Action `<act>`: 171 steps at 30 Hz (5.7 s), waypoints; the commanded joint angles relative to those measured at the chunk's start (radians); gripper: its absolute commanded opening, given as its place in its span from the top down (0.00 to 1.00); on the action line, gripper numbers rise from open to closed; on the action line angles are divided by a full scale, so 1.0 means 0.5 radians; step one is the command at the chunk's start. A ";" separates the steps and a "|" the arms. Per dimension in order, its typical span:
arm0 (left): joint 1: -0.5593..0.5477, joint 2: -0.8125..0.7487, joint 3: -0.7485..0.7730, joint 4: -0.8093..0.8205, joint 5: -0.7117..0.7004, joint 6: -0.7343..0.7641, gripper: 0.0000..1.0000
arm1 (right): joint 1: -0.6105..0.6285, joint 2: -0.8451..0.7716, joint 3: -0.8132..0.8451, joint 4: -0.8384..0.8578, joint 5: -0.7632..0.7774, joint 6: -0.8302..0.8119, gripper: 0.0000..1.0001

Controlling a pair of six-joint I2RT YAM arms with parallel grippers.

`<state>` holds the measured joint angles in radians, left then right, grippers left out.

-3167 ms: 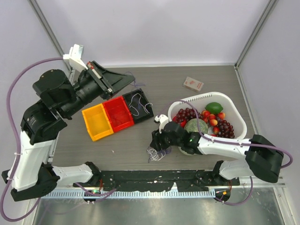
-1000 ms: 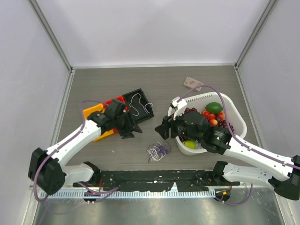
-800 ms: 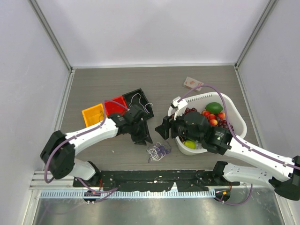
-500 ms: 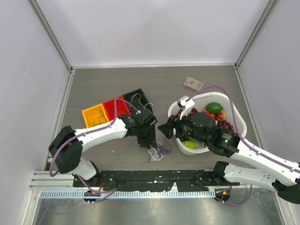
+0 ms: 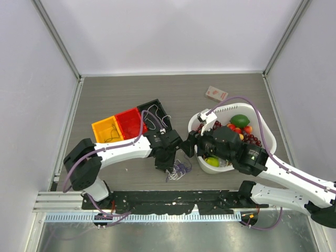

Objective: Untangle the cables

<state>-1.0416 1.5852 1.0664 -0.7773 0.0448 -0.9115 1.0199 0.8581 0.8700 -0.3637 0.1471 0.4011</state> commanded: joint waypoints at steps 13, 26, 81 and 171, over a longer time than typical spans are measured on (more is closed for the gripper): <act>-0.141 0.152 0.131 0.011 -0.062 0.041 0.79 | 0.004 -0.053 -0.016 0.126 0.016 0.035 0.37; -0.153 0.164 0.143 -0.013 -0.074 0.047 0.95 | 0.003 -0.050 -0.028 0.123 0.022 0.035 0.37; -0.095 -1.023 1.171 -0.017 -0.525 -0.107 1.00 | 0.043 0.443 -0.117 0.927 -0.454 -0.183 0.21; -0.098 -0.688 2.359 -0.117 -0.986 0.102 1.00 | 0.163 0.373 0.459 0.431 0.057 -0.017 0.16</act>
<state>-1.0916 1.2442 2.2341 -0.8497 -0.4305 -0.8562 1.0977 1.0603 1.0344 -0.1043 -0.0338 0.4458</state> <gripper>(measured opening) 0.009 0.814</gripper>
